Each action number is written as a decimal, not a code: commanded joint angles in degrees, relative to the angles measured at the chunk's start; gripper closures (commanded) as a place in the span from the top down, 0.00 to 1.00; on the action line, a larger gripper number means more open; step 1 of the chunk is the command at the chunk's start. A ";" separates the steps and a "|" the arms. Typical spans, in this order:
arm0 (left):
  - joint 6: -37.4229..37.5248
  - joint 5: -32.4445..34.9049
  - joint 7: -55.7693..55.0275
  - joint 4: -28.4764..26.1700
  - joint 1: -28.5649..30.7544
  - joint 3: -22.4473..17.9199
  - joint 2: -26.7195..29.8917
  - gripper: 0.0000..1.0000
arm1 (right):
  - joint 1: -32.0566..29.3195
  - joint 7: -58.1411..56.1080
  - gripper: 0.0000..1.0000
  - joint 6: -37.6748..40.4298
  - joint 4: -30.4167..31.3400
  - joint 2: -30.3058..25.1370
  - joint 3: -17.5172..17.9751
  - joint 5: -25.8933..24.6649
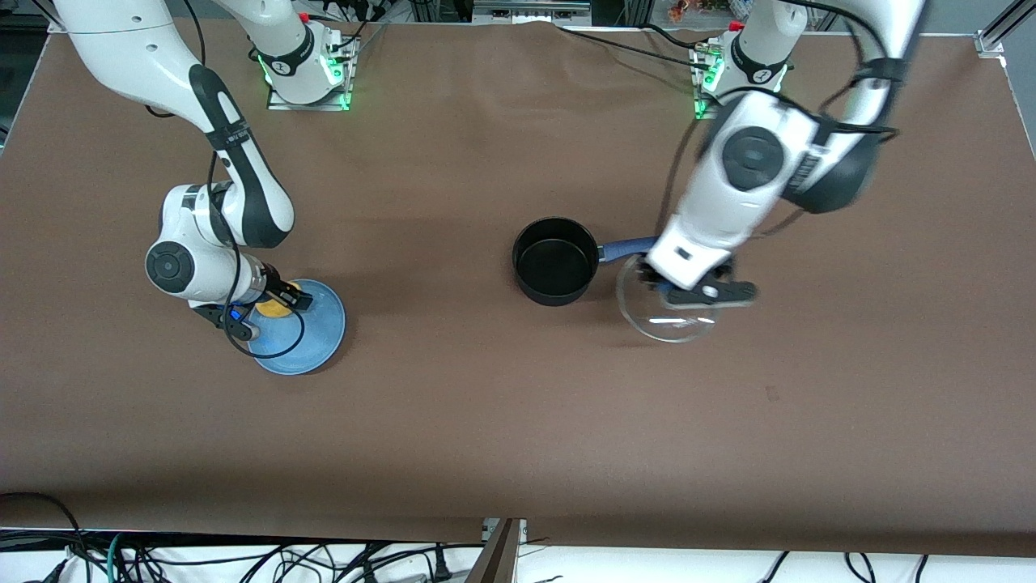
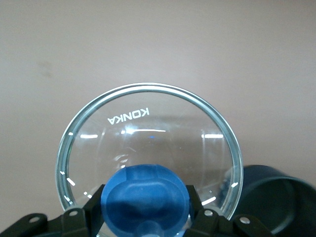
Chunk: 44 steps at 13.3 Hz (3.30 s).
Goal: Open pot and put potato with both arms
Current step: 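Set the lid on the table while the right gripper grasps the potato, then carry the yellow potato with the right gripper over the saucepan, then release the potato into the pan while the left gripper withdraws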
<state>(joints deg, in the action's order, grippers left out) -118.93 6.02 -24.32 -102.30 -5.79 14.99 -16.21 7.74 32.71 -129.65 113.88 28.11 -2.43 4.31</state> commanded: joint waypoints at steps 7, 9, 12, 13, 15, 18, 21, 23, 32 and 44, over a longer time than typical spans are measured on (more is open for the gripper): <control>-6.65 -6.28 40.64 -6.07 9.92 -15.23 -0.91 0.56 | -0.27 -2.13 0.64 -0.25 -0.32 -0.95 -0.03 0.70; -13.31 -7.68 44.17 -9.13 11.05 -17.18 -3.02 0.56 | -0.18 -2.22 0.60 -0.16 -0.41 -1.04 -0.03 0.70; -16.69 -8.91 45.42 -10.12 13.34 -17.19 -7.59 0.56 | -0.01 -2.13 0.57 0.19 -0.93 -1.65 0.05 0.70; -16.69 -10.66 45.50 -10.03 13.35 -17.27 -8.56 0.56 | 0.17 -1.87 0.57 2.72 -2.42 -1.83 0.14 0.70; -16.86 -11.03 45.50 -9.85 13.26 -17.28 -10.32 0.57 | 1.30 -1.08 0.57 11.05 -7.94 -2.18 0.14 0.79; -18.97 -10.77 46.03 -9.85 13.35 -17.36 -12.17 0.57 | 3.06 3.47 0.59 19.68 -14.28 -2.18 1.01 2.19; -19.94 -11.03 48.05 -9.68 13.43 -18.51 -13.49 0.77 | 3.33 14.97 0.59 22.95 -18.15 -2.18 7.85 5.01; -19.59 -11.03 47.79 -9.33 13.35 -18.51 -12.97 1.00 | 3.94 24.80 0.59 22.00 -18.60 -2.01 14.96 5.36; 9.56 -10.06 39.02 4.55 12.29 -18.42 -1.56 1.00 | 31.09 62.55 0.63 2.84 -37.04 15.29 16.68 3.17; 36.40 -7.60 26.81 16.16 9.83 -16.67 9.27 1.00 | 27.35 47.48 1.00 15.44 -38.99 6.10 9.38 -2.81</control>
<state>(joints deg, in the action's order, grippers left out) -83.90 -2.36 6.40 -86.58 4.26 -2.87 -7.18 38.27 86.79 -120.80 73.60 39.57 7.99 1.92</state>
